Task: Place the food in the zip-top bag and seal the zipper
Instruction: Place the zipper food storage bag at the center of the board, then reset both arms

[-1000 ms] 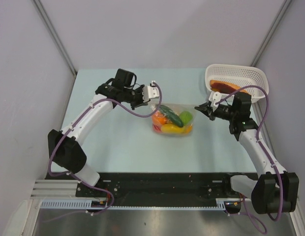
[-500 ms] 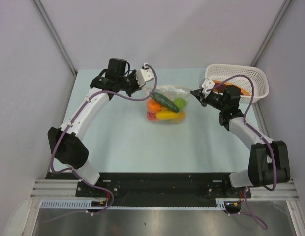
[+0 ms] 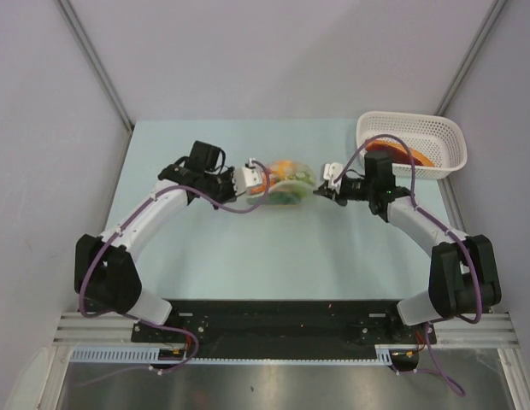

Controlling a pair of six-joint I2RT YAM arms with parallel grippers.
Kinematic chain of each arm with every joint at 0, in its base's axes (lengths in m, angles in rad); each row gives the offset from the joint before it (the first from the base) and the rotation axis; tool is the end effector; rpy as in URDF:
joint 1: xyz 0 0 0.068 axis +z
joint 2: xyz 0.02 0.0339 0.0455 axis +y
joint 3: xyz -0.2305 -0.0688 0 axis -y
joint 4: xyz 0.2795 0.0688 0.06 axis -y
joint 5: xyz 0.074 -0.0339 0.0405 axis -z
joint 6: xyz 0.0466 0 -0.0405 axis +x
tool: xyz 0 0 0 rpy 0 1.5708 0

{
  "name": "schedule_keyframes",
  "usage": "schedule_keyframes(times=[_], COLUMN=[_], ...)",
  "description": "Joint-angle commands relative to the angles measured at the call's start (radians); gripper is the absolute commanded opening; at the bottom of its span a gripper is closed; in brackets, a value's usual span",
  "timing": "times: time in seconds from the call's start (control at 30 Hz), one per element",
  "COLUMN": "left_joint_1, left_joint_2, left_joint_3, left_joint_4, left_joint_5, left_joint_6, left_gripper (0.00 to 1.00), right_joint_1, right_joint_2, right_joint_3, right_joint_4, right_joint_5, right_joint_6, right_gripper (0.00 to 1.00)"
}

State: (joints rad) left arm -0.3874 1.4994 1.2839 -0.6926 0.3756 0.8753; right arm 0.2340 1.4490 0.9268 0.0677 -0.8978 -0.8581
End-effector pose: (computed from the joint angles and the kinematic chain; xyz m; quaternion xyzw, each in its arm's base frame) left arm 0.3284 -0.1524 0.2497 0.5973 0.7141 -0.0941 0.3528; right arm 0.3386 0.1182 0.2096 -0.5933 0.5337 0.2038 0.5671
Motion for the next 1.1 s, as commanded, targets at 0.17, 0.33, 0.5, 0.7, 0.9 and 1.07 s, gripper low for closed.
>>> schedule_keyframes(times=[0.17, 0.33, 0.5, 0.7, 0.9, 1.07], left_joint_1=[-0.137, -0.208, -0.223, -0.222, -0.171, -0.010], left_joint_2=[-0.186, -0.246, -0.272, -0.321, -0.265, -0.049], left_joint_3=[-0.265, -0.351, -0.287, -0.154, 0.062, 0.351], left_joint_4=[-0.111, -0.104, -0.145, -0.188, -0.119, -0.099], left_joint_5=[0.118, 0.118, 0.137, 0.131, 0.100, 0.053], left_joint_6=[0.019, -0.001, -0.061, -0.134, -0.340, -0.631], left_gripper=[0.02, 0.09, 0.53, 1.00, 1.00, 1.00], right_joint_1=[0.108, 0.111, 0.110, 0.110, 0.041, -0.103], right_joint_2=[-0.025, -0.093, -0.249, -0.449, -0.443, -0.323], right_joint_3=[-0.009, -0.029, -0.028, -0.028, -0.016, 0.102], right_joint_4=[-0.790, -0.876, -0.893, -0.732, -0.291, -0.077], right_joint_5=[-0.040, 0.008, 0.039, 0.108, 0.233, 0.257], right_joint_6=[-0.441, -0.476, -0.397, -0.092, 0.315, 0.600], right_gripper=[0.00, 0.40, 0.93, 1.00, 1.00, 1.00])
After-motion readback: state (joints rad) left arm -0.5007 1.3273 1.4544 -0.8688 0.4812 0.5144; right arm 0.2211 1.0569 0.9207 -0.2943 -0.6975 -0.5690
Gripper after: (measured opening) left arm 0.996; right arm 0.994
